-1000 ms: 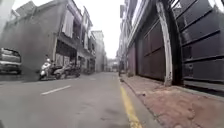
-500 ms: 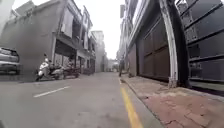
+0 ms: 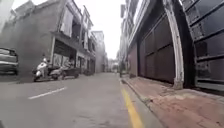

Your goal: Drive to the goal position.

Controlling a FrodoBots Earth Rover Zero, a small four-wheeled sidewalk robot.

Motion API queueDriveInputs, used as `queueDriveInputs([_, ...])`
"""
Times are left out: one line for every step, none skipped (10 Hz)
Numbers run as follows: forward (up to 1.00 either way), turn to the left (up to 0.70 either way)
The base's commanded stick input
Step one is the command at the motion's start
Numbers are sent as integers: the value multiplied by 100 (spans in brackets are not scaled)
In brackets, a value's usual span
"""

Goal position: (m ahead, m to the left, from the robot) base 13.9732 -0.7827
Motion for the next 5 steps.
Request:
queueDriveInputs([50, 0])
queueDriveInputs([50, 0])
queueDriveInputs([50, 0])
queueDriveInputs([50, 0])
queueDriveInputs([50, 0])
